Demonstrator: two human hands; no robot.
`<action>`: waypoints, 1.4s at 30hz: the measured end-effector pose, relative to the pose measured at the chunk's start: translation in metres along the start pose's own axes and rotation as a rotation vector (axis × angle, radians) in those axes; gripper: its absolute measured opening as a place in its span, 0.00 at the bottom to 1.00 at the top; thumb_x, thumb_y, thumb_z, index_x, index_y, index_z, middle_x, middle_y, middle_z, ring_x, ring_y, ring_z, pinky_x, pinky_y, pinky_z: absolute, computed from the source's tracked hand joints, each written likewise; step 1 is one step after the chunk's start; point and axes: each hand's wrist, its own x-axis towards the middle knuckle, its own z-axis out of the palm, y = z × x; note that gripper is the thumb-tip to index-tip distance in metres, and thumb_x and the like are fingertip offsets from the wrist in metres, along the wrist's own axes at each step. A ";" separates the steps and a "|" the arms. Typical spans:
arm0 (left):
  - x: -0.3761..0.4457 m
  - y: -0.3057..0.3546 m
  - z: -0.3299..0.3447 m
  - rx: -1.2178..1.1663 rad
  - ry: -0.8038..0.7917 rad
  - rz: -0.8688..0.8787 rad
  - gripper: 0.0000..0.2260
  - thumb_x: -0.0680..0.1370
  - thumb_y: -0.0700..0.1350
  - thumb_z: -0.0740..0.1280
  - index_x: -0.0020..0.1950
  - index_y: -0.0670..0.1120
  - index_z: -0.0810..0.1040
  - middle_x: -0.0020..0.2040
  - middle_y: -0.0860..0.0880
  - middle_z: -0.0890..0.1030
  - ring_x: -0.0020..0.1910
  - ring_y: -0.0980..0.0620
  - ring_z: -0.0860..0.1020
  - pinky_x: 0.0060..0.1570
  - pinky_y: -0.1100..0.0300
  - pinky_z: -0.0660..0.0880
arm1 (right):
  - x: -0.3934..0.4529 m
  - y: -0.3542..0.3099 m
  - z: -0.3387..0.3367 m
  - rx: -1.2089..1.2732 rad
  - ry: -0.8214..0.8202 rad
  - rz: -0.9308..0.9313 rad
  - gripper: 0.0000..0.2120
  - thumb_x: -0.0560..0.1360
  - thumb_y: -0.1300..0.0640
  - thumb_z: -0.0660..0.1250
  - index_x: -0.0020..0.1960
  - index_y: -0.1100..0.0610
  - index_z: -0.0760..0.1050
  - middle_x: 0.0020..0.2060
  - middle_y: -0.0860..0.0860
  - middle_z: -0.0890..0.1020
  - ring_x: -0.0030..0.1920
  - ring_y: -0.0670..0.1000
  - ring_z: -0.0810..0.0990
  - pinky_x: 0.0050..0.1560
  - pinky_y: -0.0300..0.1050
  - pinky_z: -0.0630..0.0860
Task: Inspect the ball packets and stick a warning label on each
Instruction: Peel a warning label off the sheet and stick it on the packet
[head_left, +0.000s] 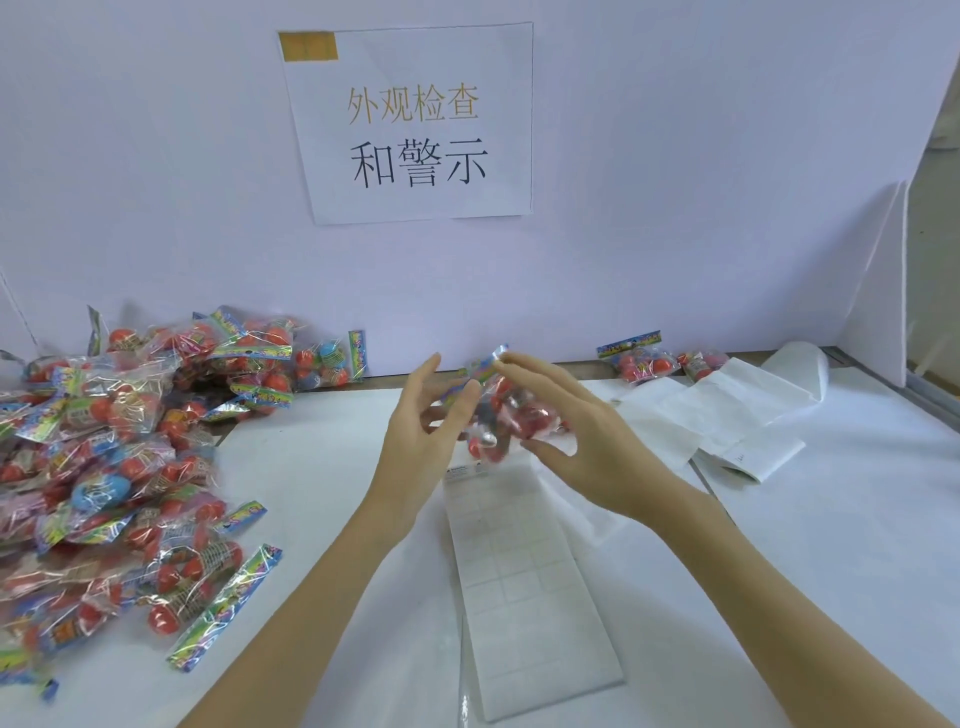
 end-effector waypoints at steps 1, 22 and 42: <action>0.001 -0.001 -0.002 0.005 0.008 0.007 0.22 0.79 0.55 0.71 0.72 0.55 0.74 0.58 0.55 0.85 0.51 0.54 0.84 0.51 0.59 0.82 | 0.000 -0.002 0.002 0.001 -0.019 -0.006 0.41 0.78 0.67 0.71 0.83 0.42 0.59 0.80 0.37 0.61 0.80 0.40 0.61 0.78 0.39 0.61; -0.005 0.001 0.000 0.187 -0.019 0.167 0.06 0.77 0.52 0.74 0.44 0.52 0.86 0.41 0.55 0.86 0.40 0.54 0.83 0.41 0.61 0.80 | 0.005 -0.017 -0.002 0.694 0.064 0.583 0.09 0.83 0.52 0.68 0.53 0.58 0.82 0.40 0.56 0.84 0.41 0.49 0.82 0.46 0.43 0.81; -0.008 0.002 0.003 0.299 0.128 0.270 0.09 0.83 0.50 0.67 0.45 0.55 0.84 0.34 0.44 0.81 0.35 0.39 0.77 0.38 0.48 0.74 | 0.007 -0.013 -0.001 0.628 0.140 0.575 0.05 0.82 0.59 0.70 0.51 0.61 0.80 0.38 0.57 0.87 0.38 0.52 0.85 0.47 0.47 0.84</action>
